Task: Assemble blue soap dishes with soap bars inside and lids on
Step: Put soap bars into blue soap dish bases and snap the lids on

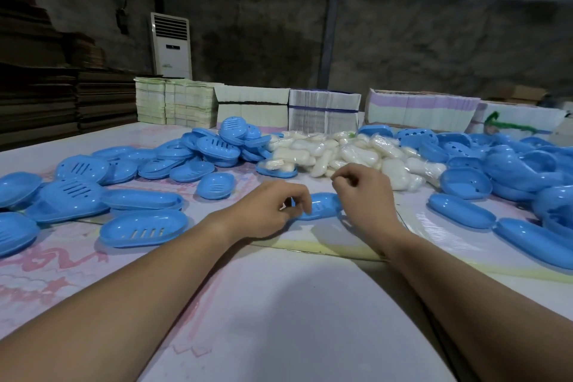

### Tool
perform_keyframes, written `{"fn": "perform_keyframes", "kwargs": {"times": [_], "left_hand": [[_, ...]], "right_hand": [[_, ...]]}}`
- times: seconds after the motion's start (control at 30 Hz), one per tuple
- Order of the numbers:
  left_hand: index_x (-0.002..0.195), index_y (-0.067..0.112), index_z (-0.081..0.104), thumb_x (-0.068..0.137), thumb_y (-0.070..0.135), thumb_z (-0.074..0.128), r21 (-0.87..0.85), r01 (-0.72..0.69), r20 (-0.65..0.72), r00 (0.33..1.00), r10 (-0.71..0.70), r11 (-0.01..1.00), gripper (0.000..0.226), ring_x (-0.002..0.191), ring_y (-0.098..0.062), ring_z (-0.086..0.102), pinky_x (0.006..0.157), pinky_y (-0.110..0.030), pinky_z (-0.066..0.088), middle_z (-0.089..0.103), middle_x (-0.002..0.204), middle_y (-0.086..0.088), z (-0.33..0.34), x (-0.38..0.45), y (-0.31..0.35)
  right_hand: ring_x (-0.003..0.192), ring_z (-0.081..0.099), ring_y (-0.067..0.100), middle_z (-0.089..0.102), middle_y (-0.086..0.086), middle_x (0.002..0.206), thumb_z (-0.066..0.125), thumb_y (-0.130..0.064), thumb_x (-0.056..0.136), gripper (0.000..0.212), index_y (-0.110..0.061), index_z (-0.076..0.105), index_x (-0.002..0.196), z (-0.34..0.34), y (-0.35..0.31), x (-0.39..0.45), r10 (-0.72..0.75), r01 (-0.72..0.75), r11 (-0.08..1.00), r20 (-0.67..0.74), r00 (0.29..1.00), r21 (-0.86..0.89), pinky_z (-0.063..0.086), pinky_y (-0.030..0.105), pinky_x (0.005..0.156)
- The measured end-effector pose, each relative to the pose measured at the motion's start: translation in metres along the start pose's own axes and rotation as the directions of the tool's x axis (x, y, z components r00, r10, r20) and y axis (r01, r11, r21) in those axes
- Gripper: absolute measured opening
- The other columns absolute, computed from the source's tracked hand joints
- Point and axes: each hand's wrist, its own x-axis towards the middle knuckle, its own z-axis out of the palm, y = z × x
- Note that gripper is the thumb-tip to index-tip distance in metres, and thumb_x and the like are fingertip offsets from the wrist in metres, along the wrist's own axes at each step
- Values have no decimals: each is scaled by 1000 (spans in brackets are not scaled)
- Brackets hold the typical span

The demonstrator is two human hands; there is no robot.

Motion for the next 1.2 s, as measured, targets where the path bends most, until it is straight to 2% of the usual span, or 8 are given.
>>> {"fn": "perform_keyframes", "kwargs": {"times": [0.2, 0.33, 0.4, 0.53, 0.63, 0.8, 1.0, 1.2], "left_hand": [[102, 41, 61, 92, 23, 68, -71, -3, -31, 1000, 1, 997, 21, 110, 5, 42, 91, -6, 30, 58, 111, 23, 12, 1, 4], [108, 39, 63, 89, 44, 71, -77, 120, 42, 992, -117, 990, 21, 120, -5, 39, 101, -22, 36, 45, 125, 17, 20, 3, 1], [101, 34, 67, 89, 43, 72, -78, 142, 68, 988, -137, 987, 16, 113, -6, 47, 99, -22, 40, 47, 124, 16, 21, 3, 0], [91, 32, 68, 88, 32, 73, -134, 134, 70, 990, -125, 982, 6, 84, 6, 53, 74, -4, 38, 53, 122, 19, 21, 3, 0], [89, 33, 67, 88, 29, 72, -168, 149, 62, 988, -141, 974, 6, 86, 9, 52, 74, -3, 37, 52, 124, 21, 22, 3, -1], [87, 33, 67, 88, 27, 71, -169, 150, 59, 988, -141, 974, 7, 106, 0, 54, 84, -5, 36, 48, 128, 19, 21, 4, -4], [80, 38, 62, 87, 27, 71, -194, 129, 59, 991, -120, 973, 15, 93, 4, 52, 77, -5, 36, 49, 121, 21, 24, 8, -7], [81, 37, 61, 87, 28, 71, -192, 124, 65, 991, -113, 974, 15, 89, 3, 51, 76, -5, 35, 50, 119, 23, 26, 9, -7]], "right_hand": [[79, 60, 14, 69, -7, 79, 56, -17, 84, 18, -20, 73, 81, -6, 14, 3, 100, -94, 992, 67, 993, -79, 46, 31, 71], [84, 61, 18, 71, -4, 82, 55, -19, 84, 19, -19, 74, 84, -4, 18, 6, 158, -151, 985, 82, 984, -89, 49, 34, 76], [84, 61, 19, 71, -3, 82, 55, -19, 84, 18, -20, 73, 83, -4, 22, 7, 186, -179, 980, 79, 979, -91, 51, 35, 76], [87, 63, 22, 68, -3, 83, 58, -21, 85, 14, -24, 71, 88, -5, 42, 16, 260, -243, 960, 127, 957, -137, 48, 32, 74], [112, 53, 31, 61, 7, 113, 58, -26, 87, 31, -22, 65, 116, -2, 64, 28, 338, -294, 917, 133, 932, -271, 46, 37, 92], [125, 35, 35, 44, 10, 134, 49, -42, 92, 46, -30, 45, 136, 5, 86, 52, 352, -193, 728, 117, 929, -658, 36, 47, 97], [126, 32, 35, 45, 10, 138, 34, -46, 94, 45, -29, 42, 135, 15, 102, 71, 332, -83, 669, 197, 922, -739, 31, 51, 97], [136, 18, 36, 37, 5, 152, 25, -53, 92, 51, -43, 31, 141, 9, 103, 76, 442, -80, 641, 281, 852, -763, 18, 61, 104]]}}
